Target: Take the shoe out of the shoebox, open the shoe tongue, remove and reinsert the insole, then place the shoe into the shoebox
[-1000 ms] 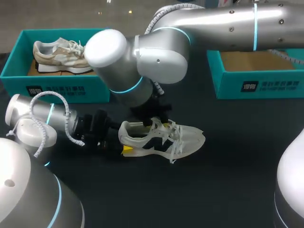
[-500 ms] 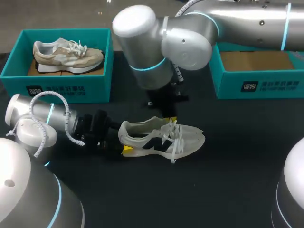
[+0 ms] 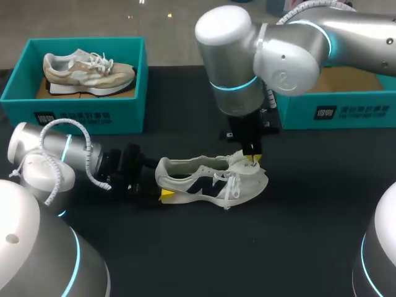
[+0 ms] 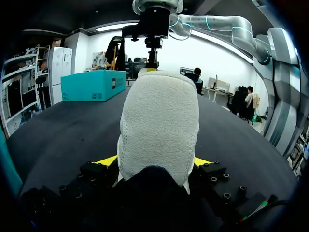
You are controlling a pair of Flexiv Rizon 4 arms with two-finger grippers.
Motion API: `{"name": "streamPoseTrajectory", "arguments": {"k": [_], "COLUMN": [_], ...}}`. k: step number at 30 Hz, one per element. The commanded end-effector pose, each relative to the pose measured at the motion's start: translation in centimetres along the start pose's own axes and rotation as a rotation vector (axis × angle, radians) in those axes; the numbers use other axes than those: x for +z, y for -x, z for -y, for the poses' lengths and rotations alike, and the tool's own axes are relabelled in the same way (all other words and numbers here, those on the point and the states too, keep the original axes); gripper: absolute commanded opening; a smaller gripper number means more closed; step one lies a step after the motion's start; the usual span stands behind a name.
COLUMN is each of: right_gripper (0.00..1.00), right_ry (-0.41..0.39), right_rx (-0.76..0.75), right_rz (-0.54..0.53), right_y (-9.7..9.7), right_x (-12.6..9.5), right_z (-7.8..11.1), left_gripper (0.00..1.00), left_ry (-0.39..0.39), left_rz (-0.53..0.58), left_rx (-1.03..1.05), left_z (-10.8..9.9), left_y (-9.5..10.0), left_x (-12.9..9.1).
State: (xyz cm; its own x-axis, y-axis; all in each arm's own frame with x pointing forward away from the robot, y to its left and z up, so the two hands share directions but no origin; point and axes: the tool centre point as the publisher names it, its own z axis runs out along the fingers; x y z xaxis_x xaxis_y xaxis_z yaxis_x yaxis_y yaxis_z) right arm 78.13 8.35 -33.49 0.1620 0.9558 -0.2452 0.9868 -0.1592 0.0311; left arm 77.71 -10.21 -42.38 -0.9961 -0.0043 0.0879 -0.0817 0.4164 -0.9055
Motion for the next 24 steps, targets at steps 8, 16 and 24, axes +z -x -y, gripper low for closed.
{"name": "streamPoseTrajectory", "arguments": {"k": [8,16,24], "right_gripper": [0.00,0.38,1.00], "right_ry": [-0.021,-0.037,0.023], "right_rx": [0.047,0.061,0.077], "right_rz": [-0.069,-0.089,-0.126], "right_y": [0.5,-0.1,0.2], "right_x": [5.7,6.2,3.1], "right_z": [0.1,0.2,0.0], "left_gripper": [0.00,0.00,0.00], "left_ry": [0.006,0.006,0.006], "left_rz": [0.000,0.000,0.000], "left_rx": [0.000,0.000,0.000], "left_z": [-0.6,-0.6,-0.6], "left_y": [0.1,0.1,0.1], "left_x": [0.0,0.0,0.0]}}
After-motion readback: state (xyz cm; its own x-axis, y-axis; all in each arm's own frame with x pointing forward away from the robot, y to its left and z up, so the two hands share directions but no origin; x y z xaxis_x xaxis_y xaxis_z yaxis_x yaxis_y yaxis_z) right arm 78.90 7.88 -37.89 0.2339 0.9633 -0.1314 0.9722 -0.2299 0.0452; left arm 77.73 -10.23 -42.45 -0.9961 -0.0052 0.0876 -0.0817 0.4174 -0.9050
